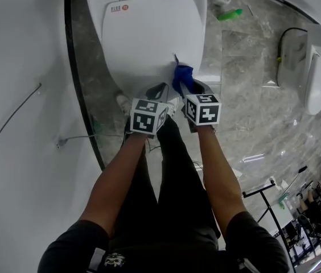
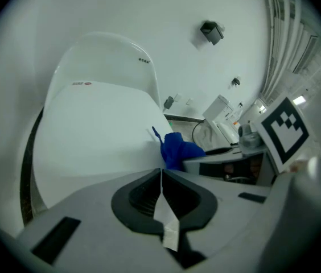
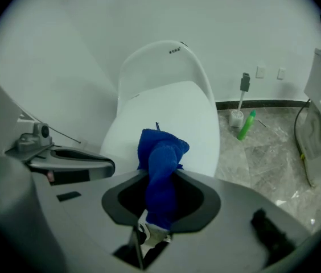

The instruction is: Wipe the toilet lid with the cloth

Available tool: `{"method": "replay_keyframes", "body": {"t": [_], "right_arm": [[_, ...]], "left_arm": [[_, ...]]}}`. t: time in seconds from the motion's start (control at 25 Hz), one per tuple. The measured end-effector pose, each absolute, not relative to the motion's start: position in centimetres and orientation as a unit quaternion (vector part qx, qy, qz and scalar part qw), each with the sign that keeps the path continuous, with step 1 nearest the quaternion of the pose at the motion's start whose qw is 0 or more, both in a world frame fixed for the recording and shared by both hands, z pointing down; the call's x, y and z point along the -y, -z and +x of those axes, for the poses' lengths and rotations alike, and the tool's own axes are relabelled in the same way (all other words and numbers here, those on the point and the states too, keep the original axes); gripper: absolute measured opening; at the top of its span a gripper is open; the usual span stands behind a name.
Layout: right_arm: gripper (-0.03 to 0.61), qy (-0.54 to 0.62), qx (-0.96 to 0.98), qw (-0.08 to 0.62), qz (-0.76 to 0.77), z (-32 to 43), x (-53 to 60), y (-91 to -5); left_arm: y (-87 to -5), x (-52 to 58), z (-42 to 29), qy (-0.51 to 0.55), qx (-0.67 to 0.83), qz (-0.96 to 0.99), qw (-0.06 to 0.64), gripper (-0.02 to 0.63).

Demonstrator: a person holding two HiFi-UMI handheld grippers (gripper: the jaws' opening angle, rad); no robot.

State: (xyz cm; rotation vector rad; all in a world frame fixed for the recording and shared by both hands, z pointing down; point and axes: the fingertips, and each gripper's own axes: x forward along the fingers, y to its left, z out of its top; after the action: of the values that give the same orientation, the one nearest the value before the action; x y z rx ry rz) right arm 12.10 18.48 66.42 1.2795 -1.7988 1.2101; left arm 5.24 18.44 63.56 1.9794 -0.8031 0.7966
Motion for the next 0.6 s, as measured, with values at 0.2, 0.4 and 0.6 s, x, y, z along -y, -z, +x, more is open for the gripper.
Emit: {"method": "replay_keyframes", "body": {"t": [0.2, 0.4, 0.6], "right_arm": [[0.085, -0.443, 0.723, 0.307, 0.432, 5.0, -19.3, -64.6], [0.084, -0.437, 0.752, 0.333, 0.365, -3.6, -20.8, -65.1], [0.084, -0.430, 0.750, 0.372, 0.339, -8.6, -22.2, -67.3]], "left_arm": [[-63.5, -18.4, -2.6, -0.305, 0.396, 0.749, 0.435, 0.018], [-63.8, -18.9, -11.4, -0.284, 0.476, 0.695, 0.458, 0.018], [-65.5, -20.6, -14.5, -0.306, 0.481, 0.683, 0.457, 0.018]]}}
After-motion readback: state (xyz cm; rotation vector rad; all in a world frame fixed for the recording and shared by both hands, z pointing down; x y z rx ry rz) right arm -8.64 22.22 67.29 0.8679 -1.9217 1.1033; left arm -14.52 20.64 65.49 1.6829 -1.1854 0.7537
